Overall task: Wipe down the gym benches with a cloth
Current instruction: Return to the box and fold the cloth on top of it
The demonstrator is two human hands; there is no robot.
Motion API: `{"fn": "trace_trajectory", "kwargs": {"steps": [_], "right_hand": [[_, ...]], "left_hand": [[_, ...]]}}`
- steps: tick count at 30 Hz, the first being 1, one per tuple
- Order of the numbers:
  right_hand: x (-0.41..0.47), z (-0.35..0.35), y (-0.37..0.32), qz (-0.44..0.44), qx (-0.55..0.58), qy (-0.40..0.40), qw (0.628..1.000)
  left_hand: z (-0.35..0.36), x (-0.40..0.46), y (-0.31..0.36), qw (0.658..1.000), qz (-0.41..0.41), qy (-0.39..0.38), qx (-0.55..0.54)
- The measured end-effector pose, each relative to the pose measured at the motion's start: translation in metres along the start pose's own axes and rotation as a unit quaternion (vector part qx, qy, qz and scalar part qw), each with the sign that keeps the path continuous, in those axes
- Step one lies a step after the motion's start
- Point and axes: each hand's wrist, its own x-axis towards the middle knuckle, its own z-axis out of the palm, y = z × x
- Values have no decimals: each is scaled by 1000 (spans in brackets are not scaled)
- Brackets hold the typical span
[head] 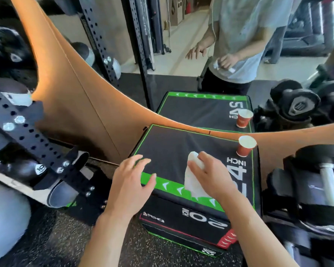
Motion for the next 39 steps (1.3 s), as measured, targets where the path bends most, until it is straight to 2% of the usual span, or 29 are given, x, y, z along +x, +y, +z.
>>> {"fn": "trace_trajectory", "kwargs": {"steps": [7,15,21,26,31,36,39], "right_hand": [[53,37,40,33,0,-19,999],[99,111,57,65,-60,-47,995],[116,156,43,134,-102,-56,984],[117,182,41,160,-155,-126,967],[97,172,59,200,-99,-72,972],[86,154,69,259,-23,-59,964],[88,152,69,243,-23,-85,966]], "left_hand": [[50,58,-18,999,6,-53,6],[111,130,-49,984,113,-138,21],[145,166,-95,966,153,-210,-3],[164,173,-115,942,188,-276,-24],[183,170,-115,928,216,-298,-57],[200,158,-107,916,243,-304,-96],[206,149,-106,915,252,-300,-92]]}}
